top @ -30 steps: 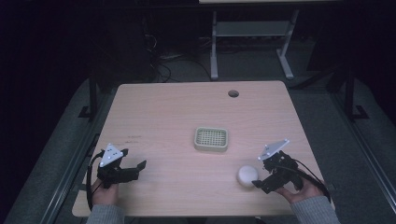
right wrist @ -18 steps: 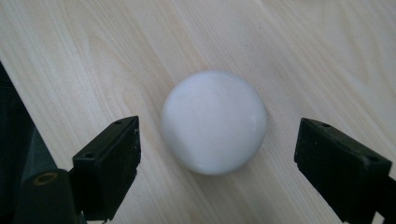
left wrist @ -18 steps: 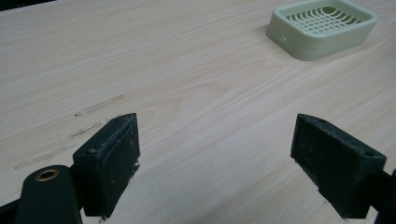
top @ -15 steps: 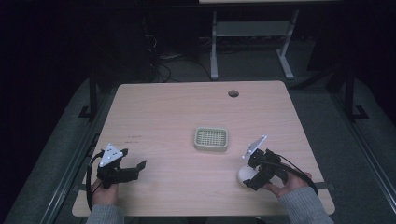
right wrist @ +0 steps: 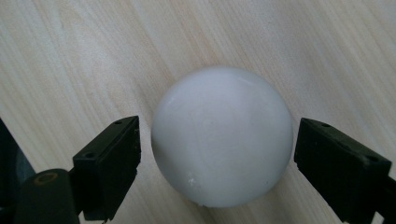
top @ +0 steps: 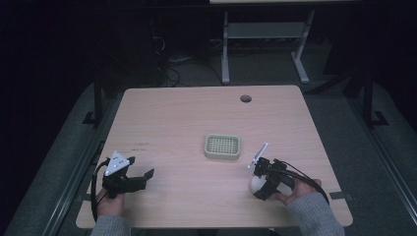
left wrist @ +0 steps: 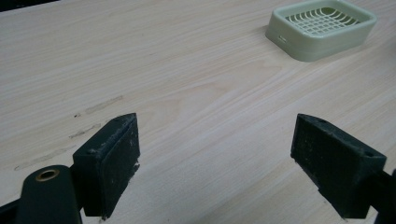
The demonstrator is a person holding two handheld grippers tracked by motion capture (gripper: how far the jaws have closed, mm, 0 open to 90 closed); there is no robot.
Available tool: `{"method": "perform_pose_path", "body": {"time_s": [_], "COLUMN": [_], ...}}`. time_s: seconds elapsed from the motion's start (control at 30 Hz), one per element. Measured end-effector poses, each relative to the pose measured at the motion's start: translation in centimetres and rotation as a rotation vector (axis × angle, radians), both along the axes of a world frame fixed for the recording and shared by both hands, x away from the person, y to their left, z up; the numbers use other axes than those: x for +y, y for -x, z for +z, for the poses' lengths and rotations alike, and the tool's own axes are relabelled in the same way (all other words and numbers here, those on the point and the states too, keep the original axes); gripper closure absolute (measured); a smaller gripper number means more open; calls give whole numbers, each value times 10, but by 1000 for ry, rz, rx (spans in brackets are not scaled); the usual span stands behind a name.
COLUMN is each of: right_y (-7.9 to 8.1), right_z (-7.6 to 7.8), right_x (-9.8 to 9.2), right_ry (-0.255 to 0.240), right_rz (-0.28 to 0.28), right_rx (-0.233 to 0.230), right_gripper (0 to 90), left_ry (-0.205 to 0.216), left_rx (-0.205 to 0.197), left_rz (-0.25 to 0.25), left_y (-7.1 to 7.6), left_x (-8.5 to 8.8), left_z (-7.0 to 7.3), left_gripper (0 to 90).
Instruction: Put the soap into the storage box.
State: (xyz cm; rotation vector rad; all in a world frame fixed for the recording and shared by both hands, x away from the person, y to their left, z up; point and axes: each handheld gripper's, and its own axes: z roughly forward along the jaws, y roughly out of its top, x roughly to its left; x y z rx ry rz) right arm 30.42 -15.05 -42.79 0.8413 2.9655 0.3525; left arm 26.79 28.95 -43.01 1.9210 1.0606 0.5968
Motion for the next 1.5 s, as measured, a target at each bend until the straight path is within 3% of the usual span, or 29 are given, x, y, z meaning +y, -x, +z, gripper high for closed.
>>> {"method": "perform_pose_path", "body": {"time_s": [0.5,0.77,1.23,1.5], "right_y": [-5,-6,-5,-10], "right_z": [-14,-14,-13,-1], "right_x": [8,8,8,8], "right_ry": [51,47,28,2], "right_rz": [12,22,56,62], "right_rx": [39,39,59,56], "right_gripper": [153,231,237,237], "left_ry": [3,7,8,2], "left_rx": [2,-1,-6,2], "left_rz": [2,5,10,9], "left_y": [0,0,0,0], "left_x": [0,1,1,1], "left_z": [0,0,1,1], "left_gripper": [152,152,152,152]}}
